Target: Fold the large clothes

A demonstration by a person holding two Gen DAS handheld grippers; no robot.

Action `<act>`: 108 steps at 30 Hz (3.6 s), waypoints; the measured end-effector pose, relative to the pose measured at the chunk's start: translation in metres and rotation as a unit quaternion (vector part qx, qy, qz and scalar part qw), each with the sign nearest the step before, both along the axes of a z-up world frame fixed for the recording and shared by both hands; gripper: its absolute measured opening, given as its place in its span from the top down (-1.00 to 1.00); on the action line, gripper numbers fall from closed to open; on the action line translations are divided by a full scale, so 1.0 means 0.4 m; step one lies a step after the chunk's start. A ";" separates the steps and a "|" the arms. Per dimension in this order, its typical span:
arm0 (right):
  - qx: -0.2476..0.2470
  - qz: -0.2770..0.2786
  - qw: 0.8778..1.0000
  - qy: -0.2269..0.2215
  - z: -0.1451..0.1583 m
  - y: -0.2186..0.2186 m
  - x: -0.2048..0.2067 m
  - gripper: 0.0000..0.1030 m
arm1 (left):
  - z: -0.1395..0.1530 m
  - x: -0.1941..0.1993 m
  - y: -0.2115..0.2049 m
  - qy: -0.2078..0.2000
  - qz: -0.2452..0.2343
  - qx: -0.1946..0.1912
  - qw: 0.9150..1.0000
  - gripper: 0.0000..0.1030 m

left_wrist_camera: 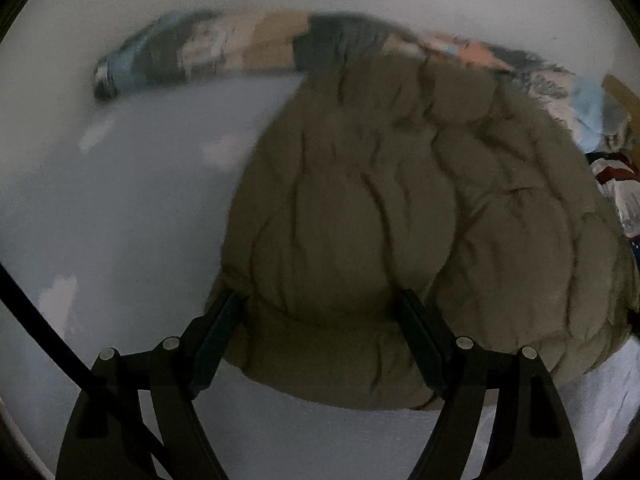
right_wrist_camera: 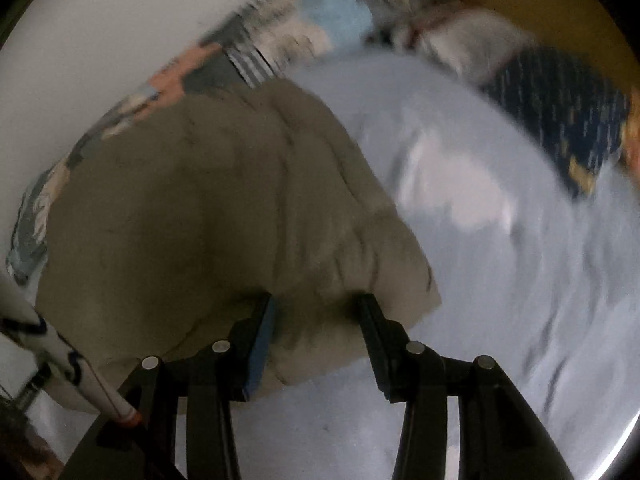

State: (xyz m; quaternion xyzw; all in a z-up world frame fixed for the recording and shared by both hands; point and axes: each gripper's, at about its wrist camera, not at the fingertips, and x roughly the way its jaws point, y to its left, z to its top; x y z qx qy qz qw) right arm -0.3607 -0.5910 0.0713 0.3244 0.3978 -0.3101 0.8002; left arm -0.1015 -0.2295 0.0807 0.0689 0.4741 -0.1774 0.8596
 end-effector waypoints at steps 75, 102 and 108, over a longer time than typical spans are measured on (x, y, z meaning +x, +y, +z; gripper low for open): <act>0.175 -0.144 0.969 -0.096 -0.034 -0.120 -0.173 -0.48 | -0.037 0.102 0.250 0.169 0.128 -0.205 0.955 -0.56; 0.247 -0.191 0.923 -0.224 -0.168 -0.162 -0.137 -0.16 | -0.131 0.071 0.187 0.171 0.154 -0.277 0.933 -0.72; 0.070 -0.091 0.989 -0.090 -0.035 -0.108 -0.039 0.26 | -0.019 0.027 0.060 0.022 0.055 -0.101 0.993 -0.15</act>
